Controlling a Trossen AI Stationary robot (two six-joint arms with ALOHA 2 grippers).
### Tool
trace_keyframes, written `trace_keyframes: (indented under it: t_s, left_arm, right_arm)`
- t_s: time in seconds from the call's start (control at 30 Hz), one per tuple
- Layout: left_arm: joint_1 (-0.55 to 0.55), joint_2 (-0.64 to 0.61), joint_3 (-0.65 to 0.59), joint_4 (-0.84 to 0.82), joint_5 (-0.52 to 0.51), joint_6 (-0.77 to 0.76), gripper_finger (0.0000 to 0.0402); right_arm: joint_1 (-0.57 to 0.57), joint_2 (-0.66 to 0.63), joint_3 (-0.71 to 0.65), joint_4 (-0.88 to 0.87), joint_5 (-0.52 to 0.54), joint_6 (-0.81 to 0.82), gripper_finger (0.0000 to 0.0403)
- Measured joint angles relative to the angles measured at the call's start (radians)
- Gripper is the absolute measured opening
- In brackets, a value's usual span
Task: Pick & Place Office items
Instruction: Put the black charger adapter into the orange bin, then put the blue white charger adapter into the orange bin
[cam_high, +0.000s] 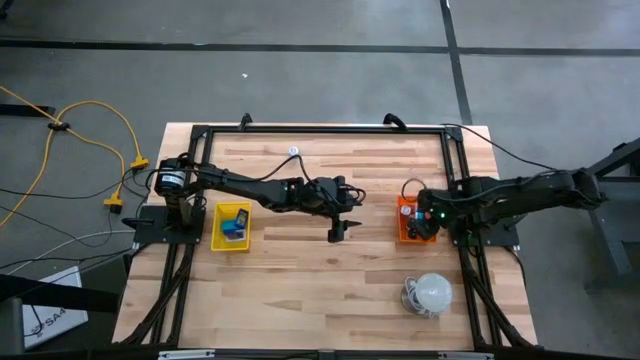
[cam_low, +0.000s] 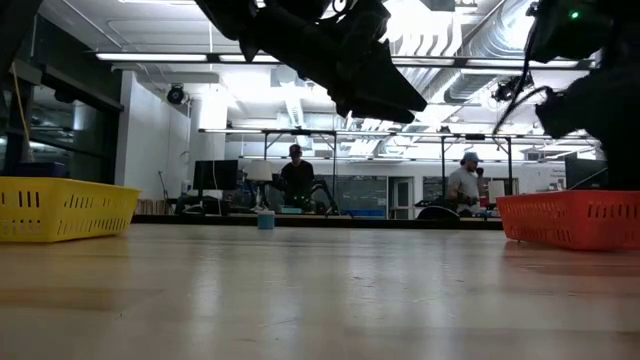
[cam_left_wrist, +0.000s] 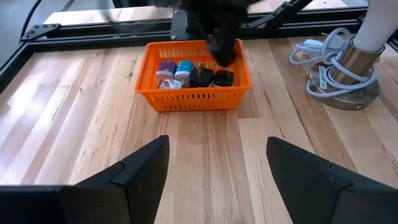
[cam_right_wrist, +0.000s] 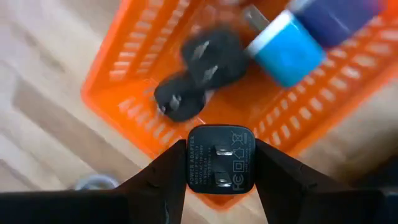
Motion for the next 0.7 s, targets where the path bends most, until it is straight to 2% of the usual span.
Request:
trace_keyframes:
  t_s: [0.2, 0.33, 0.7]
  left_arm:
    - [0.000, 0.000, 0.000, -0.003, 0.000, 0.000, 0.0262]
    - [0.000, 0.000, 0.000, -0.003, 0.000, 0.000, 0.0262]
    - [0.000, 0.000, 0.000, -0.003, 0.000, 0.000, 0.0262]
  right_arm:
    - [0.063, 0.077, 0.000, 0.066, 0.001, -0.021, 0.0152]
    - [0.105, 0.106, 0.000, 0.101, 0.052, -0.022, 0.0154]
    - [0.140, 0.117, 0.000, 0.123, 0.088, -0.031, 0.0196]
